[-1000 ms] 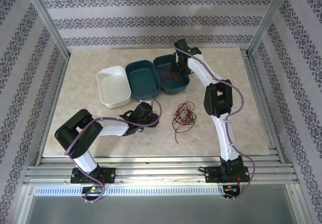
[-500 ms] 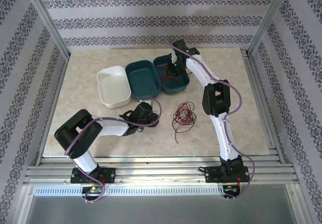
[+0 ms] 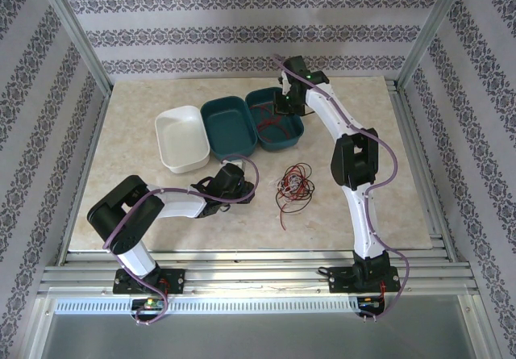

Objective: Untangle the cables

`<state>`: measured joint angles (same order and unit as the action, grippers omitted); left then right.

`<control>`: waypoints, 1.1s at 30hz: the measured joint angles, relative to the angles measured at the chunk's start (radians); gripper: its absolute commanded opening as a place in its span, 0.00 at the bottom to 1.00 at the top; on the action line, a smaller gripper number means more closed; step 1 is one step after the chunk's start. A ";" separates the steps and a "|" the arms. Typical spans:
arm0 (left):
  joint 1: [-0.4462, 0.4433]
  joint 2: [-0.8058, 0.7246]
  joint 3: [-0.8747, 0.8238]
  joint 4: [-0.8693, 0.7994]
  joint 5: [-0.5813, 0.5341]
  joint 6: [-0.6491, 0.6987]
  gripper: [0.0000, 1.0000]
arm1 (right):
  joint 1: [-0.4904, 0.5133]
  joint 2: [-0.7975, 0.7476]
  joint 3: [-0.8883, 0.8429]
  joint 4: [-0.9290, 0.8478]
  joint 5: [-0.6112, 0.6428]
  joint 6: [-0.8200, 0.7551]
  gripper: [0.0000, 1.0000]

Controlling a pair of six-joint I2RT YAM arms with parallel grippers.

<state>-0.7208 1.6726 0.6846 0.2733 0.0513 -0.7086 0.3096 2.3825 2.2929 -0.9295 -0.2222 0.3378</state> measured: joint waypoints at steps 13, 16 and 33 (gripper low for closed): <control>0.000 -0.002 0.000 -0.004 -0.003 0.000 0.30 | -0.013 -0.006 -0.017 -0.037 0.123 -0.023 0.44; 0.000 -0.005 0.003 -0.008 -0.003 0.000 0.30 | -0.013 -0.034 -0.053 -0.038 0.132 -0.024 0.44; 0.000 -0.035 0.010 -0.043 -0.006 0.001 0.33 | -0.006 -0.381 -0.426 0.148 0.109 -0.021 0.51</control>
<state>-0.7208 1.6371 0.6941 0.2306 0.0452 -0.7078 0.3038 2.0010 1.8668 -0.7815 -0.1127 0.3172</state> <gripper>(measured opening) 0.309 0.474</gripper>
